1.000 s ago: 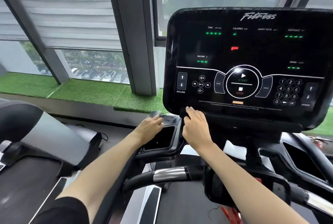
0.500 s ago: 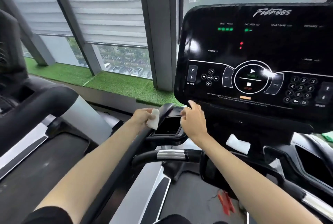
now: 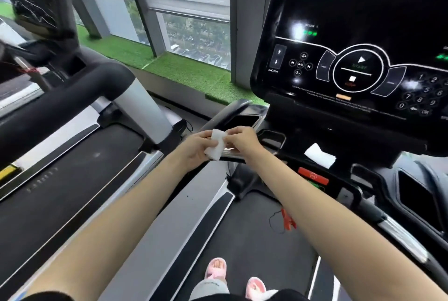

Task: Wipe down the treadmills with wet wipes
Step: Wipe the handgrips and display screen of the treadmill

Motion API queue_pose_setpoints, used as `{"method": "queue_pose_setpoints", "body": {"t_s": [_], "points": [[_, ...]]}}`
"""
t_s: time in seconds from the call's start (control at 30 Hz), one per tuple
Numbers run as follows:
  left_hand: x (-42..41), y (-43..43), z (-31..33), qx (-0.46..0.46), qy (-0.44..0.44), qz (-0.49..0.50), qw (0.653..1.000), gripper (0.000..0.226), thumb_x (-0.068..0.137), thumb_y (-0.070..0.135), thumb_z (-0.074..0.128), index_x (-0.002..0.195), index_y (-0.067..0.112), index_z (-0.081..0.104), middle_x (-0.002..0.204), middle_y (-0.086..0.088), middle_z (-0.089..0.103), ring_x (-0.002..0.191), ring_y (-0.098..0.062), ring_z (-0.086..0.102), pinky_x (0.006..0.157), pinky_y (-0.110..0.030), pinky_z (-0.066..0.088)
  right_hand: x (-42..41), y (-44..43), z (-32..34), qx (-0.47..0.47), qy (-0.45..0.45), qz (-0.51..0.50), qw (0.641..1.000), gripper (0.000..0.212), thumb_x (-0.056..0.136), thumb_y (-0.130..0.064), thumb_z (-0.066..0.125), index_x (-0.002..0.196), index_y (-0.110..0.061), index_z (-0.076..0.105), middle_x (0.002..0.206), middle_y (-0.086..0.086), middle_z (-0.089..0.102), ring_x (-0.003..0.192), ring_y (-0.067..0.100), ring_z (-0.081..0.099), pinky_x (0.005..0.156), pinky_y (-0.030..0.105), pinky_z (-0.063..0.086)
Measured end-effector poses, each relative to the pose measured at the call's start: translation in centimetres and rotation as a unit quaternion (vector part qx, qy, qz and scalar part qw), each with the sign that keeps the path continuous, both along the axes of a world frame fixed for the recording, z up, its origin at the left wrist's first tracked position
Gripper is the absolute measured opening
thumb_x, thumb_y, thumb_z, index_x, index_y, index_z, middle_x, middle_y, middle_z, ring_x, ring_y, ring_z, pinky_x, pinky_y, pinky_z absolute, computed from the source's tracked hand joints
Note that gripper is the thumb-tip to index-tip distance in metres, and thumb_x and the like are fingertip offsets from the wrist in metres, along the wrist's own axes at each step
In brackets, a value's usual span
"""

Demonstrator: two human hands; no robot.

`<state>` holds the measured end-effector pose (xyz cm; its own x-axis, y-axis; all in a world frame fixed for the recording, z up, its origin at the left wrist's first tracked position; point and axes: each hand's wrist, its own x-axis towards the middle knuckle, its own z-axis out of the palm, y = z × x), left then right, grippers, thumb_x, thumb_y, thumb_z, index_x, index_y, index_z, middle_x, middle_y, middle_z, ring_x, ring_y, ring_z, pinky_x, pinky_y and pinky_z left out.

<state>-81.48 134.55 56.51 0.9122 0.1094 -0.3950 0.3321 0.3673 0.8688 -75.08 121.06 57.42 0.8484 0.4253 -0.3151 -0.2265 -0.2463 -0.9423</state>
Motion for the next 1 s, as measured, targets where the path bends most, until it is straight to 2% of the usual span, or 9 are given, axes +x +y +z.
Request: {"method": "queue_pose_setpoints", "body": {"t_s": [0.13, 0.23, 0.33, 0.4, 0.53, 0.67, 0.8, 0.93, 1.0], "points": [[1.6, -0.9, 0.4, 0.004, 0.004, -0.04, 0.999, 0.03, 0.091, -0.002, 0.05, 0.116, 0.008, 0.063, 0.096, -0.008, 0.071, 0.085, -0.019, 0.067, 0.065, -0.03, 0.056, 0.1, -1.7, 0.6, -0.013, -0.012, -0.075, 0.997, 0.014, 0.08, 0.0, 0.06, 0.078, -0.013, 0.061, 0.078, 0.007, 0.064, 0.067, 0.016, 0.06, 0.055, 0.023, 0.047], [3.5, -2.6, 0.5, 0.007, 0.05, -0.043, 0.998, 0.026, 0.093, 0.006, 0.056, 0.118, 0.009, 0.059, 0.099, -0.007, 0.066, 0.084, -0.017, 0.063, 0.067, -0.029, 0.056, 0.8, -3.7, 0.9, 0.014, -0.003, -0.164, 0.986, 0.011, 0.084, -0.001, 0.059, 0.085, -0.012, 0.061, 0.08, 0.006, 0.063, 0.065, 0.014, 0.059, 0.057, 0.023, 0.051], [4.8, -4.4, 0.8, -0.006, 0.074, -0.062, 0.995, 0.017, 0.093, 0.006, 0.057, 0.108, 0.013, 0.059, 0.095, -0.004, 0.064, 0.084, -0.015, 0.06, 0.075, -0.029, 0.052, 1.7, -5.4, 0.4, 0.073, 0.028, -0.254, 0.964, 0.013, 0.085, 0.001, 0.058, 0.081, -0.011, 0.059, 0.088, 0.018, 0.064, 0.071, 0.026, 0.063, 0.076, 0.039, 0.056], [5.7, -5.3, 1.0, -0.012, 0.059, -0.057, 0.997, 0.023, 0.093, -0.001, 0.053, 0.112, 0.011, 0.057, 0.091, -0.004, 0.062, 0.079, -0.015, 0.058, 0.076, -0.029, 0.051, 2.0, -6.3, 0.4, 0.08, 0.031, -0.281, 0.956, 0.014, 0.084, 0.004, 0.057, 0.081, -0.01, 0.06, 0.09, 0.021, 0.066, 0.079, 0.032, 0.067, 0.081, 0.044, 0.058], [8.1, -7.1, 1.8, -0.029, 0.036, -0.051, 0.998, 0.026, 0.091, -0.012, 0.046, 0.1, 0.009, 0.057, 0.09, -0.007, 0.056, 0.076, -0.016, 0.053, 0.076, -0.029, 0.048, 2.3, -8.3, 0.9, -0.01, -0.04, -0.301, 0.953, 0.014, 0.083, -0.002, 0.055, 0.081, -0.015, 0.06, 0.088, 0.009, 0.065, 0.076, 0.02, 0.062, 0.064, 0.03, 0.053], [10.6, -10.2, 1.8, 0.009, 0.041, -0.086, 0.995, 0.032, 0.09, -0.012, 0.05, 0.116, 0.006, 0.056, 0.092, -0.008, 0.058, 0.078, -0.016, 0.057, 0.072, -0.029, 0.05, 2.9, -11.8, 0.9, -0.133, -0.112, -0.312, 0.934, 0.009, 0.082, -0.011, 0.059, 0.085, -0.01, 0.067, 0.091, 0.001, 0.064, 0.084, 0.017, 0.06, 0.072, 0.031, 0.049], [12.6, -13.6, 1.3, 0.048, 0.065, -0.138, 0.987, 0.035, 0.087, -0.013, 0.054, 0.119, 0.001, 0.06, 0.086, -0.008, 0.059, 0.078, -0.015, 0.056, 0.073, -0.03, 0.052, 3.5, -15.9, -0.1, -0.169, -0.064, -0.328, 0.927, 0.012, 0.08, -0.011, 0.059, 0.082, -0.006, 0.07, 0.072, 0.002, 0.063, 0.064, 0.014, 0.057, 0.066, 0.028, 0.046], [14.3, -16.4, 1.3, 0.105, 0.082, -0.167, 0.977, 0.037, 0.084, -0.013, 0.054, 0.113, 0.008, 0.064, 0.08, -0.004, 0.059, 0.072, -0.014, 0.055, 0.066, -0.025, 0.048, 5.0, -19.0, -0.2, -0.203, -0.034, -0.297, 0.933, 0.013, 0.079, -0.01, 0.061, 0.072, -0.001, 0.067, 0.065, 0.007, 0.058, 0.064, 0.02, 0.053, 0.062, 0.028, 0.043], [14.8, -17.4, 1.1, 0.136, 0.091, -0.176, 0.971, 0.04, 0.082, -0.013, 0.056, 0.112, 0.011, 0.065, 0.081, -0.002, 0.06, 0.072, -0.013, 0.057, 0.064, -0.025, 0.046, 5.7, -20.0, -0.4, -0.216, -0.023, -0.287, 0.933, 0.009, 0.077, -0.009, 0.06, 0.07, -0.005, 0.061, 0.065, 0.008, 0.054, 0.064, 0.021, 0.051, 0.06, 0.028, 0.04]]}}
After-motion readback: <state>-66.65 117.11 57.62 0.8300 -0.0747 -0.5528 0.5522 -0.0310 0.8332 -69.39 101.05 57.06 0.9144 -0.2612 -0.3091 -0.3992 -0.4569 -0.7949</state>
